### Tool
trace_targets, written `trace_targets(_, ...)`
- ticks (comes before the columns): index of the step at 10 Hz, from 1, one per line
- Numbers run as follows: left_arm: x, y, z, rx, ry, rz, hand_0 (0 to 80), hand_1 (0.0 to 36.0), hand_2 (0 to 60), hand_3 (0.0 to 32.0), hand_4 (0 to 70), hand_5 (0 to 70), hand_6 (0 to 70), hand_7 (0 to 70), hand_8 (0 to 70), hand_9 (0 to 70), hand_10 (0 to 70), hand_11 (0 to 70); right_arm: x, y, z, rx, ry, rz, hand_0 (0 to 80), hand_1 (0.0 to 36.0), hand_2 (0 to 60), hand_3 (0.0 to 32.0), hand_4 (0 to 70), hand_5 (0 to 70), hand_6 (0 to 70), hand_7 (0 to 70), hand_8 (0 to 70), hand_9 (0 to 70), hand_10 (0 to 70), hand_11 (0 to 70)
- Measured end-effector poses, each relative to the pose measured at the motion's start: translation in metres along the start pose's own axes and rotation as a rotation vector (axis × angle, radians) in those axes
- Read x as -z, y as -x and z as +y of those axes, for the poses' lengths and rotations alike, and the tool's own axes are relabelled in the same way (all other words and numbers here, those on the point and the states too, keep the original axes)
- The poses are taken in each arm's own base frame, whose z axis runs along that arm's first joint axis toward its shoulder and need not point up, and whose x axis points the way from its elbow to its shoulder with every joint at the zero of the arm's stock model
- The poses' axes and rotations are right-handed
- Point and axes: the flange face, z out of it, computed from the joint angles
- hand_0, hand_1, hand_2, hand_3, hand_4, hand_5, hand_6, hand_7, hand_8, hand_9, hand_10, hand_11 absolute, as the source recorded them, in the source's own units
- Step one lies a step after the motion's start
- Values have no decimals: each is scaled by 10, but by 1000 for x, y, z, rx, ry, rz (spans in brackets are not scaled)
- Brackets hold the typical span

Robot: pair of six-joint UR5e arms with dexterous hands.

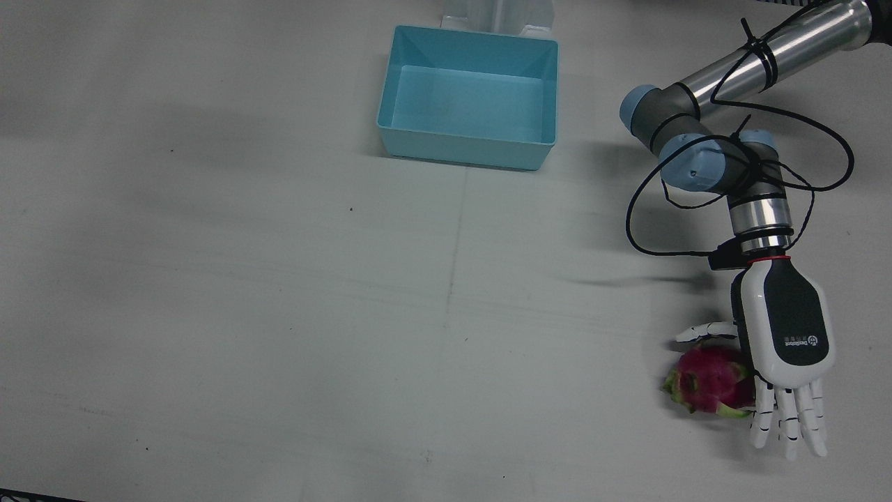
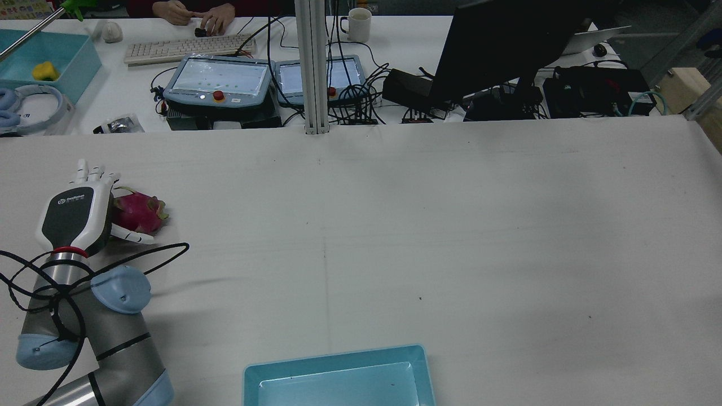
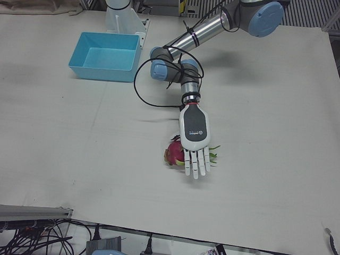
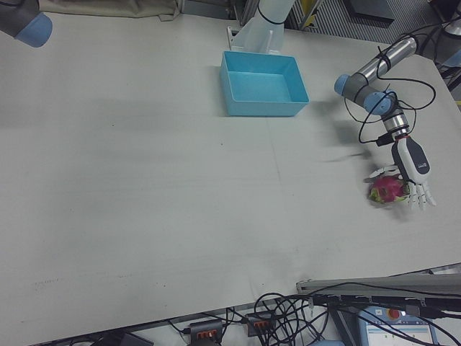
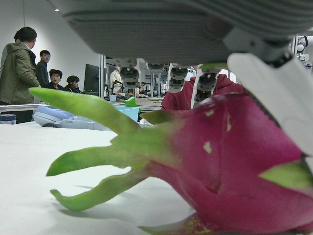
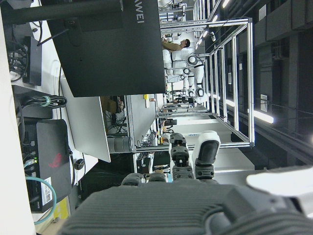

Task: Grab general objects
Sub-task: 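Close the left hand fingers around the dragon fruit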

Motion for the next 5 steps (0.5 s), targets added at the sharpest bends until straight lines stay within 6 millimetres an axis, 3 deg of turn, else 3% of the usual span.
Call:
trace_targets(2, -1, 4, 0, -6, -2, -3, 524, 232, 221, 0, 148, 140, 59, 146, 29, 15, 0, 0, 0, 0, 0, 0, 1, 0, 0, 0, 0, 0, 0, 0, 0, 0, 0, 0, 0, 0)
trace_targets(5, -2, 6, 0, -10, -5, -5, 514, 241, 316, 0, 203, 166, 68, 165, 40, 19, 0, 0, 0, 0, 0, 0, 0, 0, 0, 0, 0, 0, 0, 0, 0, 0, 0, 0, 0, 0)
